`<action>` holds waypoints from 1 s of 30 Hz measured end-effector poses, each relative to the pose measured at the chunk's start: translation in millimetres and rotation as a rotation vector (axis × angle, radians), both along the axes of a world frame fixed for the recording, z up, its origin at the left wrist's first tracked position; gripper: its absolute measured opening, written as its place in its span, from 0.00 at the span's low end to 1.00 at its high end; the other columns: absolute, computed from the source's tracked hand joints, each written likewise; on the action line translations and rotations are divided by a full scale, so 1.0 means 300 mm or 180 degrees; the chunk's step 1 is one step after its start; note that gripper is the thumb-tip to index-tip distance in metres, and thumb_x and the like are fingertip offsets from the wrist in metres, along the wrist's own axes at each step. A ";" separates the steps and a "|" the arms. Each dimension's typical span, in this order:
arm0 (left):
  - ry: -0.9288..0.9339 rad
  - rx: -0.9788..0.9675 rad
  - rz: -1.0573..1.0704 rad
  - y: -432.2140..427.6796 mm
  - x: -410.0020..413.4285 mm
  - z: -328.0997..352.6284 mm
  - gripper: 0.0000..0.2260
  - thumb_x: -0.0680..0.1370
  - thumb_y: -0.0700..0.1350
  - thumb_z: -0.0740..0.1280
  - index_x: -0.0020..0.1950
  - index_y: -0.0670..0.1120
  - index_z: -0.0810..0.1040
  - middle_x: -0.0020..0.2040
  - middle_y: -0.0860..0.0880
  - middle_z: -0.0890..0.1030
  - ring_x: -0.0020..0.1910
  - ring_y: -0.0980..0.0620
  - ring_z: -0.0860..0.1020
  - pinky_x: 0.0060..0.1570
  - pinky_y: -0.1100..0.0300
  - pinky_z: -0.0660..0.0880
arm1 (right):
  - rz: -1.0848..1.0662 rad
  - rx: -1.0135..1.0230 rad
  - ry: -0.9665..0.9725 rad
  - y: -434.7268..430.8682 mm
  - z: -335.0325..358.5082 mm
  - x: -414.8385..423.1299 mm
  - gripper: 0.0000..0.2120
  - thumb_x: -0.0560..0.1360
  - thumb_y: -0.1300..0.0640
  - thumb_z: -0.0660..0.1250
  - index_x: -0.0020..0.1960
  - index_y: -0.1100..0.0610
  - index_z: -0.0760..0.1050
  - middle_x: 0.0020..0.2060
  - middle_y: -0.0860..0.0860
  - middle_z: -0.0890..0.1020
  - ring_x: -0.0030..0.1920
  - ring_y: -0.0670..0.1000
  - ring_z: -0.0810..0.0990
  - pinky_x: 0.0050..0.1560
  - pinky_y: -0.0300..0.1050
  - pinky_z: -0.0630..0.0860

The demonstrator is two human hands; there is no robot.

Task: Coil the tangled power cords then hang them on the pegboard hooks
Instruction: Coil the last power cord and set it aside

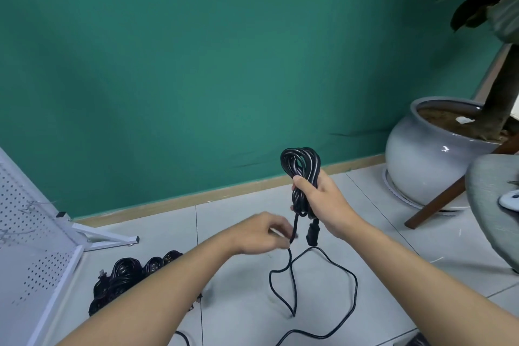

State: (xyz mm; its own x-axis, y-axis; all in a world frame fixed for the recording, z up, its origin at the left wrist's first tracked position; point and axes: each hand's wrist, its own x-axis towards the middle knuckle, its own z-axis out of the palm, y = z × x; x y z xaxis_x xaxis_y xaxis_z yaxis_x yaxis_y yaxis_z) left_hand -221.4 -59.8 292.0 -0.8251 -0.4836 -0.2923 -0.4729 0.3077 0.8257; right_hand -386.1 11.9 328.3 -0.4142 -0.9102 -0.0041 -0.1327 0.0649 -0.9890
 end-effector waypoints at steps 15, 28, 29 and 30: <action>0.0293 -0.2681 -0.0313 -0.112 0.059 0.062 0.05 0.85 0.50 0.62 0.53 0.50 0.71 0.48 0.57 0.75 0.48 0.51 0.74 0.49 0.50 0.74 | -0.0055 0.0069 0.0835 0.033 0.003 -0.089 0.03 0.82 0.50 0.65 0.51 0.48 0.76 0.43 0.49 0.84 0.44 0.49 0.81 0.47 0.45 0.74; 0.1343 -0.2803 0.0303 -0.071 0.043 0.190 0.07 0.76 0.45 0.75 0.49 0.46 0.79 0.48 0.54 0.74 0.42 0.55 0.72 0.43 0.59 0.72 | 0.1516 0.0524 0.1423 0.036 0.009 -0.023 0.12 0.83 0.42 0.63 0.63 0.45 0.74 0.49 0.40 0.81 0.50 0.41 0.79 0.58 0.44 0.76; 0.1330 -0.2817 0.0232 -0.071 0.043 0.189 0.07 0.75 0.46 0.76 0.48 0.46 0.80 0.47 0.54 0.75 0.42 0.56 0.71 0.43 0.59 0.72 | 0.1599 0.0575 0.1478 0.037 0.008 -0.018 0.11 0.83 0.43 0.64 0.62 0.46 0.74 0.46 0.41 0.79 0.46 0.41 0.77 0.55 0.44 0.75; 0.1294 -0.2849 0.0192 -0.072 0.044 0.186 0.07 0.75 0.47 0.76 0.46 0.46 0.81 0.46 0.54 0.76 0.41 0.57 0.71 0.42 0.58 0.72 | 0.1668 0.0630 0.1521 0.039 0.008 -0.015 0.11 0.82 0.43 0.65 0.62 0.46 0.73 0.45 0.41 0.78 0.45 0.41 0.76 0.53 0.43 0.75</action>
State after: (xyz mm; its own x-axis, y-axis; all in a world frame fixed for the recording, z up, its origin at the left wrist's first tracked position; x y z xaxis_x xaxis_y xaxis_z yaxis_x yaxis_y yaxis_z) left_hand -208.2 -81.4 347.9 -0.7483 -0.4327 0.5028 -0.2400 0.8832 0.4029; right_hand -390.5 23.4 330.9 0.0772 -0.9901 -0.1169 -0.6090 0.0460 -0.7918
